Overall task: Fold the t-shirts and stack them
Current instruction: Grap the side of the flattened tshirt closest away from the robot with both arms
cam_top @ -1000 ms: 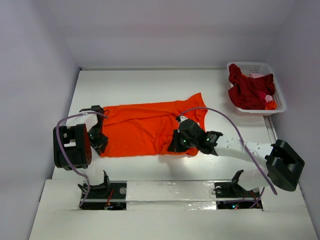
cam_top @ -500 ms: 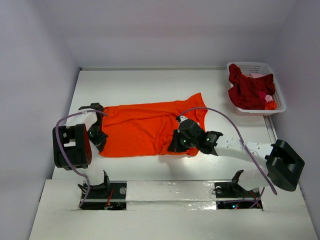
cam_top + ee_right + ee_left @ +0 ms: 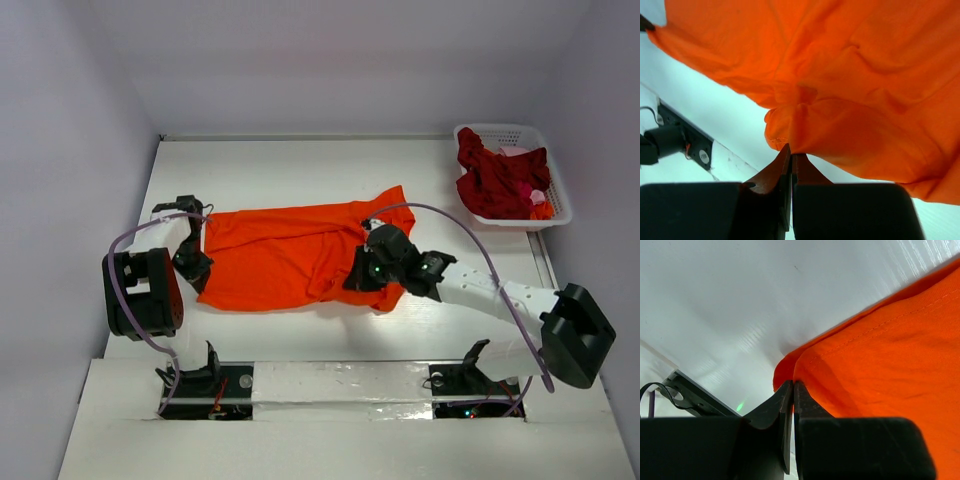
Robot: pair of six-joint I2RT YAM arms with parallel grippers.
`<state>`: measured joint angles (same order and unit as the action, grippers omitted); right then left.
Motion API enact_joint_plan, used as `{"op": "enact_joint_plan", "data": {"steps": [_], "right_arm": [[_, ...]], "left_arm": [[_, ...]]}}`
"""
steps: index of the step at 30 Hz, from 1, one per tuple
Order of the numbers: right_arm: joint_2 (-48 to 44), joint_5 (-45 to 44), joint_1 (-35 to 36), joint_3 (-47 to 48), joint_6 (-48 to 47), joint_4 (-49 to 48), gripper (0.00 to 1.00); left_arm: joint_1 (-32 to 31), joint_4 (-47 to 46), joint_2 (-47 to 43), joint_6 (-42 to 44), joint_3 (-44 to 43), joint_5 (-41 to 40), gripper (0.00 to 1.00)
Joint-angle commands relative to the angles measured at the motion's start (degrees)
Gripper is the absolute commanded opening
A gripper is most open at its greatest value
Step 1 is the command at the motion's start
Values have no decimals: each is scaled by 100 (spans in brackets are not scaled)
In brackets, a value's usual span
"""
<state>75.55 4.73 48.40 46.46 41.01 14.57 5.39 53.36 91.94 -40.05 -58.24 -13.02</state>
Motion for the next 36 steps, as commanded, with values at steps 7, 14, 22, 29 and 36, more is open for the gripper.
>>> {"op": "enact_joint_plan", "data": {"steps": [7,14,22,29,36], "right_arm": [[-278,-25,-780,478,-533,626,0],[-102,19,-1139,575,-639,819,0],[-93,89,-1456,654,-726,1021,0],[-163,10,-1649,698,-805,1241,0],[-172,89,-1703,961,-841,1514,0]], "left_arm": [[156,-71,-1,147,-144,167,0],[208,-221,140,217,-293,317,0],[393,-195,280,349,-697,361,0],[577,-195,307,463,-821,352,0],[682,-248,342,525,-882,387,0]]}}
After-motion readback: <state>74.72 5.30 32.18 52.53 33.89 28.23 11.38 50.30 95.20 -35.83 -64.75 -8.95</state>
